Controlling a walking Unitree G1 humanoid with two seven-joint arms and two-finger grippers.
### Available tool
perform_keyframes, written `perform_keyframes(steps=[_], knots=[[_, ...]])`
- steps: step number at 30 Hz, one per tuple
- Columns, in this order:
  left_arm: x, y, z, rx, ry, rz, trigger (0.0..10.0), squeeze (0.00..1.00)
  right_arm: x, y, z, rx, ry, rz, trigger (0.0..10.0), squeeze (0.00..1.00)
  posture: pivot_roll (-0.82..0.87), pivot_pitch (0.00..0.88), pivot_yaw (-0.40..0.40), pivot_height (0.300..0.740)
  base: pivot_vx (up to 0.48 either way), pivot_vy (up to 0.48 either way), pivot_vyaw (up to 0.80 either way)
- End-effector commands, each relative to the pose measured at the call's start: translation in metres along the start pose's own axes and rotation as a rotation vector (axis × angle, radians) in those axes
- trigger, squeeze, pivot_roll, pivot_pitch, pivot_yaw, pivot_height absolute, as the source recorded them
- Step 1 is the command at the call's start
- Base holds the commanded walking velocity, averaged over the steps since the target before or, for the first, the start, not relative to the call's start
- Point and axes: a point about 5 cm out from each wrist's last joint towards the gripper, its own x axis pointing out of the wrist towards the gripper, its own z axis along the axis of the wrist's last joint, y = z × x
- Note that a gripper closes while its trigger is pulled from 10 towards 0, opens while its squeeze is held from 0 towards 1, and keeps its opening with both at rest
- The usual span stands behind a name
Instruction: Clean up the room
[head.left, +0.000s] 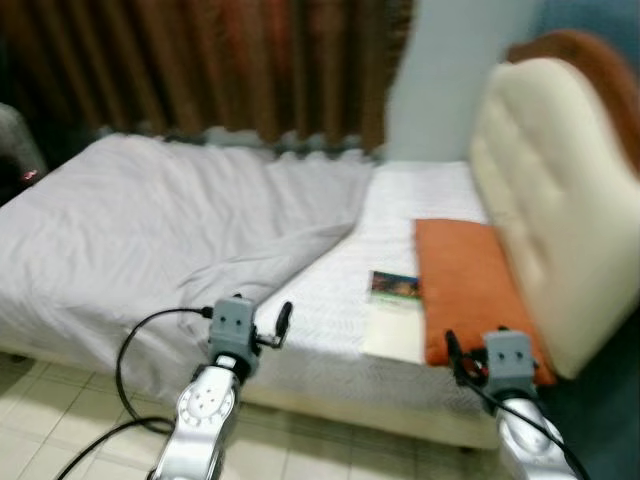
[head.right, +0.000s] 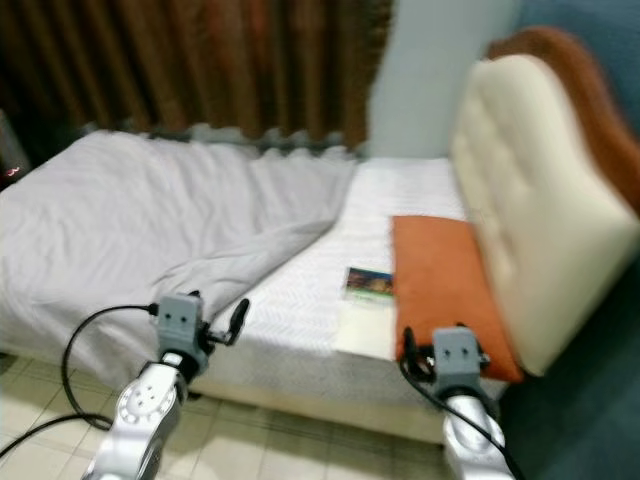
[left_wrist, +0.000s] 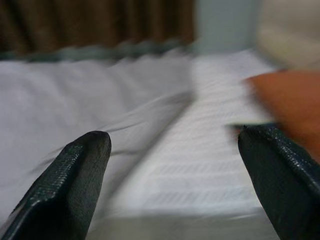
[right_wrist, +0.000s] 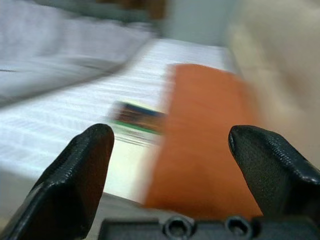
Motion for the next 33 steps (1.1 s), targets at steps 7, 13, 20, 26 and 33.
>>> perform_keyframes(steps=[7, 13, 20, 26, 33], knots=[[0.011, -0.009, 0.004, 0.023, 0.003, -0.034, 10.0, 0.00, 0.000, -0.006, -0.006, -0.013, 0.019, -0.007, 10.0, 0.00, -0.05, 0.000, 0.032, 0.740, 0.393, 0.274, -0.23], [0.012, -0.009, 0.004, 0.014, 0.008, -0.034, 10.0, 0.00, 0.001, -0.007, -0.008, -0.003, 0.025, -0.010, 10.0, 0.00, -0.06, 0.000, 0.036, 0.740, 0.406, 0.254, -0.80], [0.010, -0.011, 0.001, -0.050, -0.006, -0.012, 10.0, 0.00, -0.001, -0.011, -0.008, -0.024, 0.017, -0.004, 10.0, 0.00, -0.07, 0.000, 0.016, 0.740, 0.409, 0.216, -0.69], [-0.005, -0.009, -0.003, -0.061, -0.036, 0.012, 10.0, 0.00, -0.010, -0.020, -0.010, -0.040, 0.024, 0.013, 10.0, 0.00, -0.07, 0.002, -0.025, 0.740, 0.050, 0.000, 0.00], [0.009, -0.016, 0.006, -0.033, -0.046, -0.018, 10.0, 0.00, -0.003, -0.013, -0.009, -0.038, 0.021, 0.026, 10.0, 0.00, -0.07, 0.000, -0.012, 0.740, 0.121, -0.166, 0.00]])
